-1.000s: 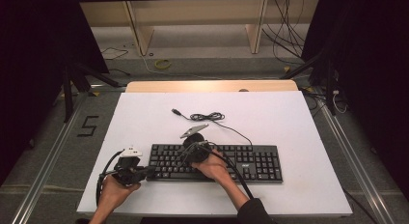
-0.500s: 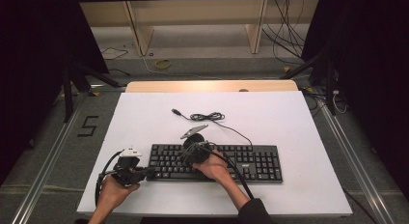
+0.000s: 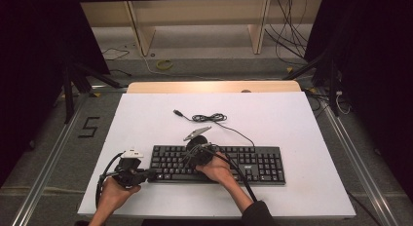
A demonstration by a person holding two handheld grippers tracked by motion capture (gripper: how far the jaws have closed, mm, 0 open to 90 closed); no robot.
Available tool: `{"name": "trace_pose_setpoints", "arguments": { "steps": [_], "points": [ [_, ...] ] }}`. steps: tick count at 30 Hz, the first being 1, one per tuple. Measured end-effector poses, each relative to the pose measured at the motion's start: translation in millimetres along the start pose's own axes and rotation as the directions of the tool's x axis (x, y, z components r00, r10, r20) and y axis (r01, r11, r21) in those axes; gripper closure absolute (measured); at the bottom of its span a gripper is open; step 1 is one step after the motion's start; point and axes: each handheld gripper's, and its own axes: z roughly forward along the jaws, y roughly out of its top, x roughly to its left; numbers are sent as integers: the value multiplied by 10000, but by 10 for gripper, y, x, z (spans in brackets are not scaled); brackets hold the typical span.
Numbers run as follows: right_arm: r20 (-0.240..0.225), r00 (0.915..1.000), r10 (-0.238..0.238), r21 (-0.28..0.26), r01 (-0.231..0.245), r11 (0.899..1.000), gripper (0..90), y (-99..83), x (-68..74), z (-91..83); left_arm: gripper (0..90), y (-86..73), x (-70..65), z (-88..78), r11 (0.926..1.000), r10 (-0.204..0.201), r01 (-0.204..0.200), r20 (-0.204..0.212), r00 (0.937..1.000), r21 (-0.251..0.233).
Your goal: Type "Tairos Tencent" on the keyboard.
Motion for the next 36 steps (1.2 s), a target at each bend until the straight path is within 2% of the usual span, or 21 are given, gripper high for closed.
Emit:
{"name": "trace_pose_setpoints", "arguments": {
  "steps": [6, 10, 12, 36],
  "points": [
    [-7, 10000, -35, -47, 35, 10000, 900, 1, -3, -2, 889, 19, 23, -8, 9999, 0, -2, -121, 9999, -168],
    [19, 10000, -93, -44, 93, 9999, 900, -3, -18, -1, 889, 30, 62, -5, 9996, -139, 134, -186, 9997, -259],
    [40, 10000, 15, -15, -15, 10000, 900, -4, -17, -6, 890, 33, 72, 4, 9996, -158, 153, -215, 9996, -247],
    [70, 10000, -61, 194, 59, 9998, 900, -46, -30, 57, 892, 45, 72, 74, 9997, -173, 170, -232, 9996, -155]
  ]
}}
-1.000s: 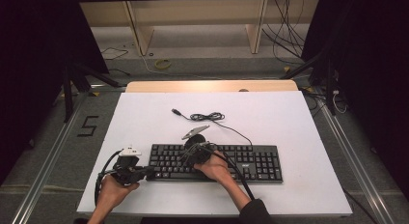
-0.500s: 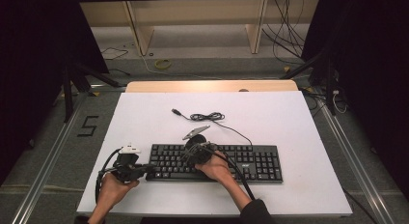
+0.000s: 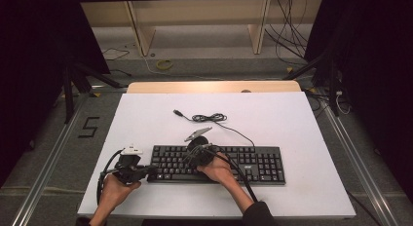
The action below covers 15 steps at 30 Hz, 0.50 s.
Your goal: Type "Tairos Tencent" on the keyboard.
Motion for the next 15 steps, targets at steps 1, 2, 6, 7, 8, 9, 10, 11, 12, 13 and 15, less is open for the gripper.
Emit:
{"name": "trace_pose_setpoints", "arguments": {
  "steps": [1, 2, 6, 7, 8, 9, 10, 11, 12, 13, 15],
  "points": [
    [0, 10000, 0, 0, 0, 10000, 900, 0, 0, 0, 892, 0, 0, 0, 10000, 0, 0, 0, 10000, 0],
    [0, 10000, 0, 0, 0, 10000, 900, 0, 0, 0, 892, 0, 0, 0, 10000, 0, 0, 0, 10000, 0],
    [0, 10000, 0, 0, 0, 10000, 900, 0, 0, 0, 889, 4, 5, -8, 9995, -171, 177, 193, 9997, -264],
    [-51, 9997, 241, -407, -243, 9989, 900, 9, 18, -75, 889, 4, 5, -8, 9995, -171, 177, 193, 9997, -264],
    [-51, 9997, 241, -407, -243, 9989, 900, 9, 18, -75, 889, 4, 5, -8, 9995, -171, 177, 193, 9997, -264],
    [-51, 9997, 241, -407, -243, 9989, 900, 9, 18, -75, 889, 4, 5, -8, 9995, -171, 177, 193, 9997, -264],
    [-51, 9997, 241, -407, -243, 9989, 900, 9, 18, -75, 889, 4, 5, -8, 9995, -171, 177, 193, 9997, -264],
    [-51, 9997, 241, -407, -243, 9989, 900, 9, 18, -75, 889, 4, 5, -8, 9995, -171, 177, 193, 9997, -264],
    [-51, 9997, 241, -407, -243, 9989, 900, 9, 18, -75, 889, 4, 5, -8, 9995, -171, 177, 193, 9997, -264],
    [-51, 9997, 241, -407, -243, 9989, 900, 9, 18, -75, 889, 4, 5, -8, 9995, -171, 177, 193, 9997, -264],
    [-56, 9997, 245, -452, -248, 9987, 890, 11, 22, -86, 889, 14, 1, -31, 9988, -184, 193, 194, 9996, -441]
  ]
}}
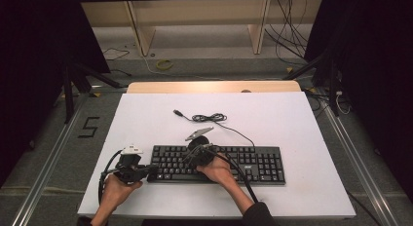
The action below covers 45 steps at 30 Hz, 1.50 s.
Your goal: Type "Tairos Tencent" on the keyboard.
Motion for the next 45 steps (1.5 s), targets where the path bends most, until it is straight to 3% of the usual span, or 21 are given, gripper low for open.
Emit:
{"name": "trace_pose_setpoints", "arguments": {
  "steps": [11, 26, 36, 41, 45],
  "points": [
    [-220, 9997, 83, -422, -93, 9991, 790, 12, -22, -106, 786, 21, -3, -29, 9993, -47, 59, 308, 9995, -373],
    [-493, 9985, 255, -816, -295, 9962, 585, -20, -51, -235, 553, 64, -40, -39, 9960, -188, 247, 689, 9974, -858],
    [-373, 9988, 328, -1148, -369, 9927, 435, -23, -65, -314, 368, 98, -39, -17, 9915, -327, 411, 693, 9971, -1232],
    [-304, 9988, 393, -1329, -430, 9902, 397, -33, -92, -358, 372, 107, -18, 3, 9918, -291, 375, 694, 9972, -1222],
    [-318, 9984, 459, -1413, -499, 9887, 387, -56, -110, -394, 491, 120, -20, 25, 9938, -260, 316, 540, 9982, -1068]
  ]
}}
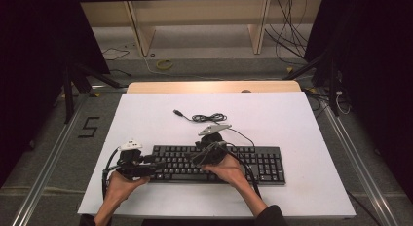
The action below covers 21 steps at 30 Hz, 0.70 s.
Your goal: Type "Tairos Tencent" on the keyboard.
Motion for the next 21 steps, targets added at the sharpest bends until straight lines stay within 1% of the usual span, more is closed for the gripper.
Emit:
{"name": "trace_pose_setpoints", "arguments": {
  "steps": [3, 6, 7, 10, 15, 21],
  "points": [
    [45, 10000, -2, 33, 2, 10000, 373, -15, -13, -20, 587, 8, -9, 20, 9997, 158, -155, -154, 9998, 184],
    [80, 10000, -3, 1, 3, 10000, 370, -32, -31, -37, 669, 16, -30, 46, 9991, 229, -218, -303, 9993, 358],
    [113, 9999, 15, 7, -15, 10000, 370, -37, -36, -42, 693, 18, -36, 55, 9986, 318, -302, -358, 9989, 443],
    [124, 9999, 22, 3, -22, 10000, 372, -49, -54, -60, 753, 26, -48, 85, 9978, 353, -334, -339, 9988, 574],
    [194, 9998, 26, 9, -26, 10000, 373, -62, -65, -76, 812, 40, -61, 129, 9960, 511, -480, -398, 9979, 758],
    [251, 9997, 14, 49, -15, 10000, 372, -95, -80, -97, 873, 57, -80, 159, 9948, 580, -545, -382, 9976, 864]
  ]
}}
